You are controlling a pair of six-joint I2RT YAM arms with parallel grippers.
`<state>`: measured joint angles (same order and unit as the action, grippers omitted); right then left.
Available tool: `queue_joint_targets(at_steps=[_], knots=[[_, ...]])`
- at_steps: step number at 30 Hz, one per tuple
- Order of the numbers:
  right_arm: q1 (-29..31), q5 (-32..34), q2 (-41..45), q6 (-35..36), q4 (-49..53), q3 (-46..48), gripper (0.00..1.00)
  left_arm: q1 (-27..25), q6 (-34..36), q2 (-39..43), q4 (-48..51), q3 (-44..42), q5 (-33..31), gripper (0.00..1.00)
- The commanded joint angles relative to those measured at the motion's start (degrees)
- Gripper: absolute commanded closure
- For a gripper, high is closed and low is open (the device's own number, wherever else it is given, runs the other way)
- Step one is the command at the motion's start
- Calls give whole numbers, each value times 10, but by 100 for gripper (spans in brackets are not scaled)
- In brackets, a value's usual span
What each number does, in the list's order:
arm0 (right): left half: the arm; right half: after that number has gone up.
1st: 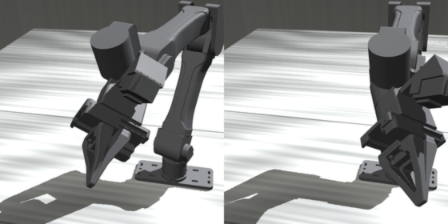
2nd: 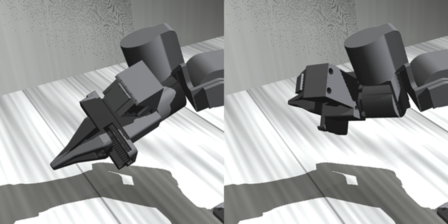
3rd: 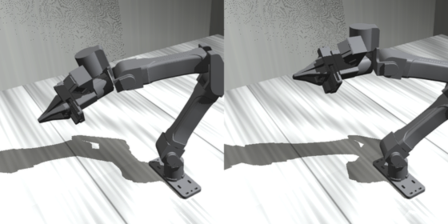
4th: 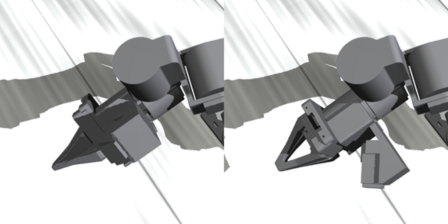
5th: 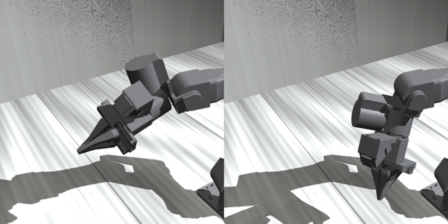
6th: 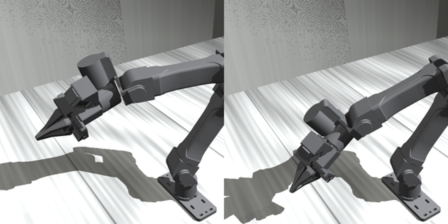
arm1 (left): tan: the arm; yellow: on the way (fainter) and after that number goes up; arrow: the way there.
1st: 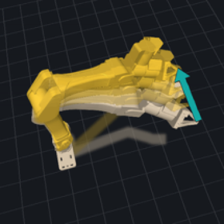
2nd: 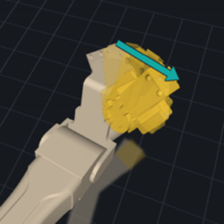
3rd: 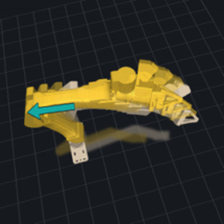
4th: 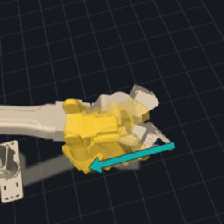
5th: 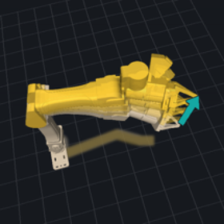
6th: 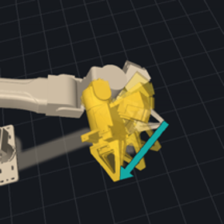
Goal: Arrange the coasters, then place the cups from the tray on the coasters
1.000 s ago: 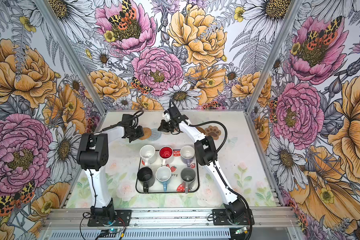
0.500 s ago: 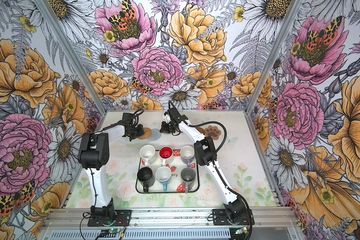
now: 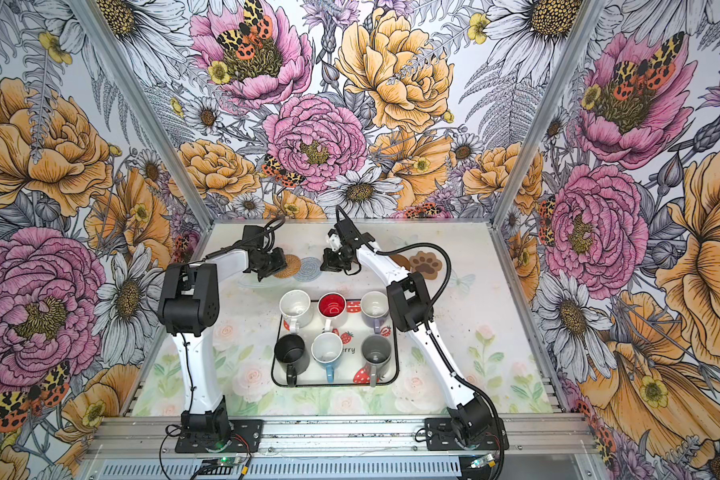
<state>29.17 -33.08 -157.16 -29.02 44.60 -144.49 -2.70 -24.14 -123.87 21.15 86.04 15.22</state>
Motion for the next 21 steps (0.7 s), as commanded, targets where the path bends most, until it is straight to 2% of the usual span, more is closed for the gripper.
queue_joint_targets(at_steps=[1, 11, 21], knots=[[-3, -8, 53, 14, -2, 10, 100, 19, -13, -14, 7, -1, -27, 100], [-2, -15, 49, 6, -3, 3, 100, 34, -13, -12, 7, 1, -38, 100], [-3, -32, 74, 10, -3, 20, 100, 34, -20, -28, 6, 34, -8, 100]])
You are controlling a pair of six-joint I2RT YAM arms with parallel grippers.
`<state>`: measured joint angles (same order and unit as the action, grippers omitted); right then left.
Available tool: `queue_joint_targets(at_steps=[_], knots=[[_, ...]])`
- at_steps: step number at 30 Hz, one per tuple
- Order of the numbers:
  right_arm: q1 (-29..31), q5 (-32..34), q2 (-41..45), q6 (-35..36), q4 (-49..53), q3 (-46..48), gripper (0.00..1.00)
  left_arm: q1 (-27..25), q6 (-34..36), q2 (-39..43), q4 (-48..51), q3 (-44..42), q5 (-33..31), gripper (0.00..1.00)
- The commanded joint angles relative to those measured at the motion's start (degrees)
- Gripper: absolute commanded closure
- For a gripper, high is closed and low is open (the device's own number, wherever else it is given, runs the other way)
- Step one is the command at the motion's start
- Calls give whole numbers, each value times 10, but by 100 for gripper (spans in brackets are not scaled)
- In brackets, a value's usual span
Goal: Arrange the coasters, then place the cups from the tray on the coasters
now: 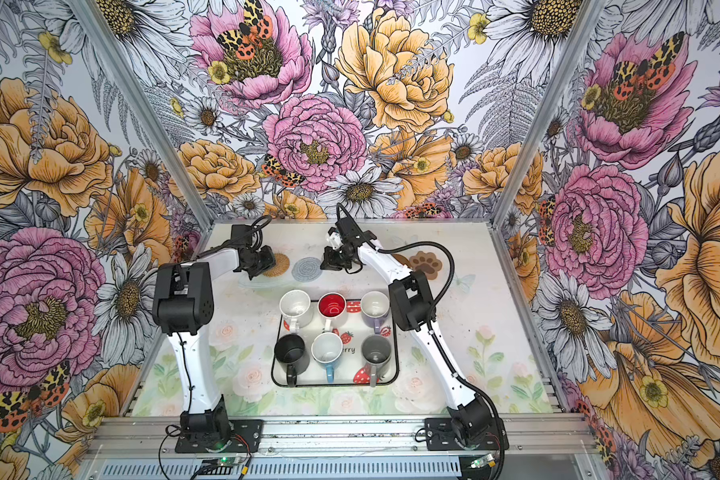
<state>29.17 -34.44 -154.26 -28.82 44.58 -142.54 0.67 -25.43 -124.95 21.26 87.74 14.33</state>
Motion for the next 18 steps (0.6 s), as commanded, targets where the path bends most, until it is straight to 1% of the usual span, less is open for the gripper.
queue_joint_targets(at_steps=[1, 4, 7, 13, 18], knots=[[-3, -26, 48, 9, -3, 2, 100, -2, -8, -18, 5, 20, 9, 100], [-3, -47, 59, 18, -3, 3, 100, -6, -8, -16, 3, 29, 36, 100], [-6, -38, 75, 24, -3, 7, 100, -9, -8, -2, 2, 36, 39, 97], [-24, 13, 94, 34, -3, 16, 100, -23, -7, 43, 1, 50, 41, 92], [-34, 57, 76, 36, -3, 5, 100, -52, -1, 69, -2, 45, 53, 91]])
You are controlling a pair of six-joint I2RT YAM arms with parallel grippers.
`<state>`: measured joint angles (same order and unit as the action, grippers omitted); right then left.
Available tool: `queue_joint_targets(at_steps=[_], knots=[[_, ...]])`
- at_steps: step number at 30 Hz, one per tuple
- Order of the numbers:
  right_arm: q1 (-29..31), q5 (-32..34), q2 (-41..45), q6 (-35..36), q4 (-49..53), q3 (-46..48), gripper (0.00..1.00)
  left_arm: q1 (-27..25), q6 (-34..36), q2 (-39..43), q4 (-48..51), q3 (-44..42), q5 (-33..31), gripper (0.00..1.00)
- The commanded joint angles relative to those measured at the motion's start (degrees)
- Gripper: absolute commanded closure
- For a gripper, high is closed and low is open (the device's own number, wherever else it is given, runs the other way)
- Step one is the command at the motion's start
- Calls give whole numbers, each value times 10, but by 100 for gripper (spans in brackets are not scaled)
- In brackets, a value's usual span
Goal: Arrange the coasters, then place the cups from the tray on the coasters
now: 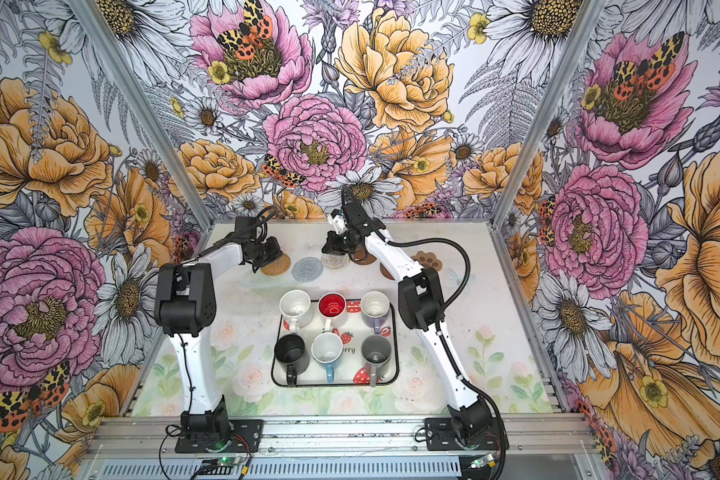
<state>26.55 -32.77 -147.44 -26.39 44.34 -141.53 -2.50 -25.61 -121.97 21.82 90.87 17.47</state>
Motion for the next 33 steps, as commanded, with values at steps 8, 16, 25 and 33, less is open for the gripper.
queue_joint_targets(at_steps=[8, 16, 25, 33], knots=[[-18, 43, -75, 4, -1, -83, 100, -71, 2, 11, -7, 20, 44, 92], [-25, 52, -120, 5, -2, -122, 100, -79, -8, -40, -7, 41, 64, 95], [-23, 31, -144, 1, -1, -119, 100, -83, -14, -74, -6, 46, 59, 97], [-23, 44, -155, -1, -1, -103, 100, -75, -16, -103, -6, 53, 49, 99]])
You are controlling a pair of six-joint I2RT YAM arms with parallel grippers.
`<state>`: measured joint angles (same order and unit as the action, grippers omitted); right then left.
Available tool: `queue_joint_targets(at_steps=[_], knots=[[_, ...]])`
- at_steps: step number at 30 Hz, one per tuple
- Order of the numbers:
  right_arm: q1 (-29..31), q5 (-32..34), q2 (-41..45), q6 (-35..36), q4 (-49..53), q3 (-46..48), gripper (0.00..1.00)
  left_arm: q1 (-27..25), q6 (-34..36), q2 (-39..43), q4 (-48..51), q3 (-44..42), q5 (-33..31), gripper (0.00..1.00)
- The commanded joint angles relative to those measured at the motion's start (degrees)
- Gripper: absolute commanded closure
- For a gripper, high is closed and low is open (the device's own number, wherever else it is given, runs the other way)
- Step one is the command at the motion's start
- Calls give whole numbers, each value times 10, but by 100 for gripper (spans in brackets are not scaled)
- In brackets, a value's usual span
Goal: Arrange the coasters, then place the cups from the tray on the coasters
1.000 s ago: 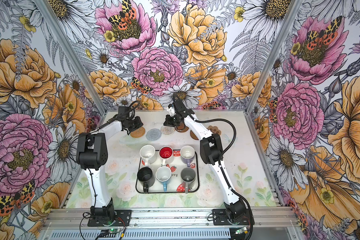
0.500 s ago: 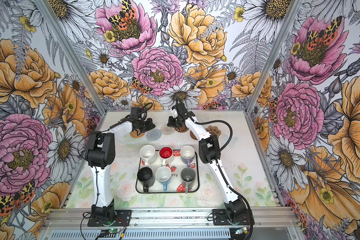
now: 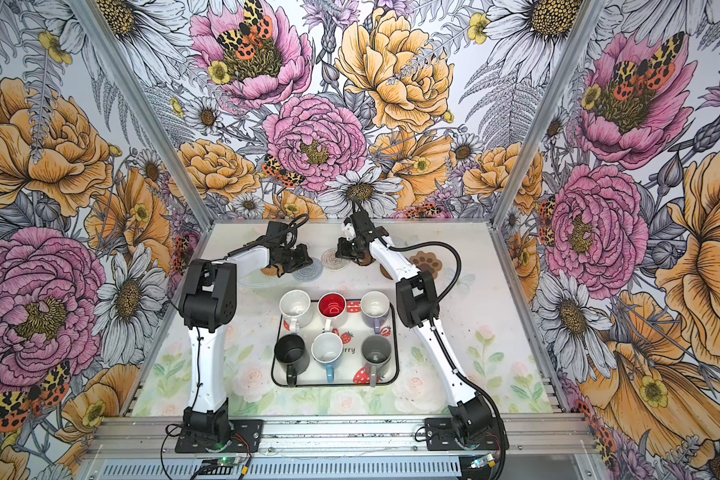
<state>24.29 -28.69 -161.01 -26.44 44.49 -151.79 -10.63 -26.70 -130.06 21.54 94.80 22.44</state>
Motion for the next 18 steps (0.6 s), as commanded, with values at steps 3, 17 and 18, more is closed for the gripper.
queue_joint_targets(at_steps=[3, 17, 18], knots=[[1, 1, -19, -2, -2, 11, 100, 10, -5, -31, -3, 15, -6, 100], [8, 9, 28, 6, -1, 98, 100, 28, -10, -49, -4, 37, -18, 100], [8, 10, 32, 6, -1, 104, 100, 28, -10, -48, -3, 37, -19, 100]])
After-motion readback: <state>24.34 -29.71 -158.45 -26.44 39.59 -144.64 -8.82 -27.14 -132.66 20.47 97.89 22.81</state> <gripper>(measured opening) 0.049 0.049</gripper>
